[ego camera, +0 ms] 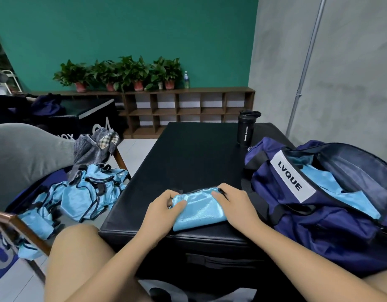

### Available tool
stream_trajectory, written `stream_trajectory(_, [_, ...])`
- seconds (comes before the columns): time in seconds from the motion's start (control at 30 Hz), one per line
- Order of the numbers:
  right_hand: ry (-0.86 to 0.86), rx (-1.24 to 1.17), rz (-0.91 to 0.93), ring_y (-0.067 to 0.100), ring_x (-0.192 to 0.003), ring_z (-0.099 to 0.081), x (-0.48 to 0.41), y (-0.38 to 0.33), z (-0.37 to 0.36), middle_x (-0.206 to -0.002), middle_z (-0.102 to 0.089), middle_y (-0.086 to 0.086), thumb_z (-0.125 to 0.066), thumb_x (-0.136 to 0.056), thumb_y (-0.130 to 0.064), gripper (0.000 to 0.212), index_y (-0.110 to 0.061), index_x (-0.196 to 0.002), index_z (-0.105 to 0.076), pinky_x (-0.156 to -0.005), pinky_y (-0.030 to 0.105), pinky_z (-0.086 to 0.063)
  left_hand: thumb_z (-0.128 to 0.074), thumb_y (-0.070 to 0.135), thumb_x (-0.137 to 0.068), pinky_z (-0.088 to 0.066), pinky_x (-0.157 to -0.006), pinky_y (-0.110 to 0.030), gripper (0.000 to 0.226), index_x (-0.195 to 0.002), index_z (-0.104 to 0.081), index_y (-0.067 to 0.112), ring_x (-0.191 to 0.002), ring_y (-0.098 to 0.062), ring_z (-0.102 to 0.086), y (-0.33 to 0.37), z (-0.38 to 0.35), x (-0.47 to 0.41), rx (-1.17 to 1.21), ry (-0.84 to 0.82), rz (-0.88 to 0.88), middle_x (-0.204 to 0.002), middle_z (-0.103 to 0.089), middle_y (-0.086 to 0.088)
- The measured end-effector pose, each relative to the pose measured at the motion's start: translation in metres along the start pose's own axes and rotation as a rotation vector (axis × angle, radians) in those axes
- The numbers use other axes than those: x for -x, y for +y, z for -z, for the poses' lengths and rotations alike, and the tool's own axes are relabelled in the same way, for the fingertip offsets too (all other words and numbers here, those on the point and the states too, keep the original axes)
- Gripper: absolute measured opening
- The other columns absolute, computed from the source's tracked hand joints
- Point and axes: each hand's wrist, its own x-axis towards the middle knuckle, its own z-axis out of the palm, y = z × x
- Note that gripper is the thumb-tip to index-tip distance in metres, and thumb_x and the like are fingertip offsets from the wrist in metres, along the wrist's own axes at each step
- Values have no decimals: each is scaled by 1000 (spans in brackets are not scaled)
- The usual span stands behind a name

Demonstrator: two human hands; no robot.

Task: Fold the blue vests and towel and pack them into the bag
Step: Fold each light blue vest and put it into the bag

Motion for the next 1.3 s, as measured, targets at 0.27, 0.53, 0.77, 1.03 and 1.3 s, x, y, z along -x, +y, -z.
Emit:
stream_trajectory(0.27, [-73,281,-97,34,-79,-55,-24,-14,-20,-78,-59,4,-47,-106,-52,34,-22,-89,-46,-65,42,-45,-55,30,-106,-45,-61,-30,12,-95,-50,30,-71,-12,-60,-6,-12,-9,-251,160,-49,-77,-66,6])
stream_trajectory(0.53, [-81,457,-93,37,-84,-57,-29,-25,-26,-86,-64,6,-47,-106,-45,25,-23,-106,-58,-70,40,-44,-49,42,-107,-47,-63,-39,15,-100,-41,32,-75,-21,-60,-14,-15,-6,-575,227,-101,-85,-59,11])
stream_trajectory(0.77, [-38,395,-115,29,-79,-60,-29,-14,-27,-80,-62,-4,-54,-101,-52,30,-24,-91,-54,-68,38,-49,-55,57,-102,-52,-75,-40,38,-118,-59,23,-99,-22,-54,-32,-10,-18,-708,199,-71,-113,-49,4])
stream_trajectory(1.03, [-161,326,-33,21,-105,-59,-45,-4,-25,-119,-50,-7,-64,-100,-40,32,-31,-129,-54,-94,42,-52,-67,54,-95,-50,-81,-35,34,-103,-56,23,-99,-17,-59,-14,8,-35,-483,-33,125,-108,-61,4])
stream_trajectory(1.3, [-415,294,177,11,-136,-50,-55,-36,4,-146,-59,-13,-61,-93,-32,60,-35,-151,-48,-121,40,-31,-79,38,-90,-45,-71,-32,24,-92,-60,23,-79,-12,-57,24,25,-38,-89,-63,41,-94,-69,-3])
